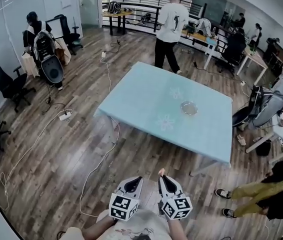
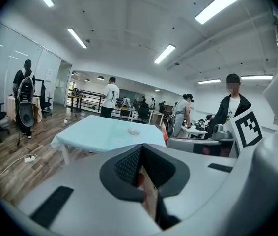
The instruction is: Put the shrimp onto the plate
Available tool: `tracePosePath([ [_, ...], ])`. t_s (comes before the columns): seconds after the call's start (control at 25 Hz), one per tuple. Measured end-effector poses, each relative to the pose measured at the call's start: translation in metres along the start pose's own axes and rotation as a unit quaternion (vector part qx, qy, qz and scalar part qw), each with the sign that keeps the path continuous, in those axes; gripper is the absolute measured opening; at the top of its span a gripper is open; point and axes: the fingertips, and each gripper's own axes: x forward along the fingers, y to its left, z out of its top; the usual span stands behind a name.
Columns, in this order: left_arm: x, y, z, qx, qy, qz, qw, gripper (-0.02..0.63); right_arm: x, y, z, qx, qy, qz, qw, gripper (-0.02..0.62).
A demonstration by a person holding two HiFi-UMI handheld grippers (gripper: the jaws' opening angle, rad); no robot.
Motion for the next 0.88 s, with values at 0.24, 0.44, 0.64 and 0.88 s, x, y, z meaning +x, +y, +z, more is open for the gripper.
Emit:
tracePosePath([
  [0.24,-0.002,0.057,0.006,0.004,0.011,-0.038,0.9992,0.008,0.056,0.034,-0.005,0.001,0.005,-0.024,1.0,0.055],
  [0.44,0.012,0.068,-0.002,-0.008,0.03,-0.078,0.9965,0.008,0.059,0.03,-0.013,-0.002,0.028,-0.061,0.998,0.055],
  [0.64,0.04,0.077,0.009,-0.003,0.037,-0.104,0.9939,0.008,0.078,0.007,0.003,0.016,0.016,-0.09,0.996,0.055],
  [0.88,0.08,0.085,0.019,0.008,0.043,-0.109,0.9931,0.008,0.104,-0.018,0.017,0.024,0.002,-0.088,0.996,0.055],
])
